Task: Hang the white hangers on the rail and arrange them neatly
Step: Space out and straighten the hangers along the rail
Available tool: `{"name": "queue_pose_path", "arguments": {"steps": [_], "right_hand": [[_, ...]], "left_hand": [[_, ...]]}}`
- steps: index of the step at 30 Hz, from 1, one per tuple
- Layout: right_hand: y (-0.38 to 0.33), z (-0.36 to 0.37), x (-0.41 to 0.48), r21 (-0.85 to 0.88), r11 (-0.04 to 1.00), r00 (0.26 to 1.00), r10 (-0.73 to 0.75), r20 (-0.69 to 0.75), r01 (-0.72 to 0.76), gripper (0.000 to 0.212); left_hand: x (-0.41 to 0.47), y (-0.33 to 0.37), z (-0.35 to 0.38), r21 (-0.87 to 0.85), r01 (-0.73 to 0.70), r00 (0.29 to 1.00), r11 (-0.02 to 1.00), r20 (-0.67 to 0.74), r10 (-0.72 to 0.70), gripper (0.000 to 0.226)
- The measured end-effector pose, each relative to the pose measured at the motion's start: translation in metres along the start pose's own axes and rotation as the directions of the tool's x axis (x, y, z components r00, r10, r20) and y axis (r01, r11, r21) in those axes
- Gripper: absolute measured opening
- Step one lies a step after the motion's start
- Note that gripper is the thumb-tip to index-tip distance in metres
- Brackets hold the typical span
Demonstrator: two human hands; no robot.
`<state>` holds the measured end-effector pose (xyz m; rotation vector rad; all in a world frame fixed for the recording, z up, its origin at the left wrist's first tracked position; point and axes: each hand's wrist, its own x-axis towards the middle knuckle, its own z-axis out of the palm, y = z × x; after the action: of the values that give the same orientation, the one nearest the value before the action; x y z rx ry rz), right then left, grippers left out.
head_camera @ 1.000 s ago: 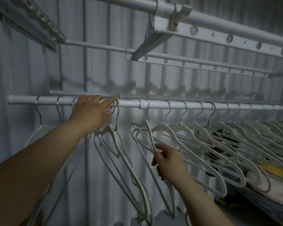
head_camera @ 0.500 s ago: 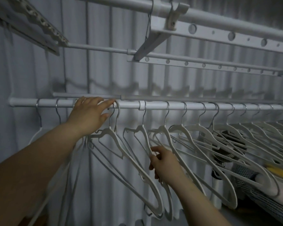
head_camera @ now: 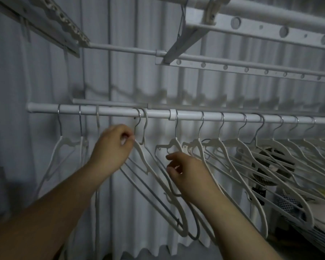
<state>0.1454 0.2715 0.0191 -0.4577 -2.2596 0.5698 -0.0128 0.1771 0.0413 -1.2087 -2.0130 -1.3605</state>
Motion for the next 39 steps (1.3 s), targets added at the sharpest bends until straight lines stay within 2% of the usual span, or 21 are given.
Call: {"name": "queue_pose_path", "arguments": {"steps": [2,4,6,8,10,12,15,18,21,26,39], "right_hand": [[0.003,0.006,0.003,0.086,0.990,0.990,0.102,0.095,-0.110,0.034],[0.006,0.012,0.005,0.144,0.972,0.974,0.163,0.154,-0.186,0.036],[0.009,0.018,0.007,0.151,0.960,0.956,0.202,0.214,-0.236,0.040],[0.008,0.023,0.007,0.217,0.925,0.923,0.239,0.302,-0.311,0.041],[0.006,0.029,0.004,0.271,0.883,0.884,0.267,0.383,-0.384,0.042],[0.007,0.036,0.000,0.312,0.853,0.868,0.275,0.414,-0.419,0.043],[0.010,0.043,-0.005,0.380,0.823,0.873,0.258,0.414,-0.423,0.043],[0.009,0.046,-0.009,0.464,0.790,0.897,0.232,0.377,-0.400,0.024],[0.007,0.050,-0.011,0.555,0.744,0.922,0.222,0.319,-0.371,0.012],[0.008,0.052,-0.013,0.588,0.740,0.942,0.205,0.266,-0.327,0.024],[0.008,0.049,-0.013,0.551,0.770,0.942,0.198,0.271,-0.320,0.015]], "left_hand": [[-0.013,0.002,0.005,-0.120,0.216,0.958,0.969,0.216,-0.187,0.026],[-0.021,0.002,0.011,-0.162,0.368,0.893,0.915,0.336,-0.300,0.026],[-0.027,0.001,0.016,-0.110,0.492,0.814,0.864,0.410,-0.411,0.026],[-0.030,0.003,0.020,-0.075,0.583,0.736,0.809,0.471,-0.486,0.055],[-0.029,0.003,0.025,-0.154,0.650,0.708,0.744,0.479,-0.520,0.075],[-0.027,0.002,0.027,-0.254,0.707,0.683,0.660,0.489,-0.542,0.077],[-0.028,-0.002,0.027,-0.323,0.708,0.697,0.628,0.465,-0.546,0.054],[-0.032,-0.006,0.024,-0.329,0.698,0.713,0.636,0.410,-0.569,0.012],[-0.036,-0.016,0.022,-0.357,0.714,0.700,0.602,0.391,-0.598,0.022],[-0.038,-0.019,0.019,-0.355,0.696,0.718,0.625,0.360,-0.595,0.038],[-0.038,-0.014,0.016,-0.325,0.690,0.723,0.647,0.356,-0.593,0.041]]}}
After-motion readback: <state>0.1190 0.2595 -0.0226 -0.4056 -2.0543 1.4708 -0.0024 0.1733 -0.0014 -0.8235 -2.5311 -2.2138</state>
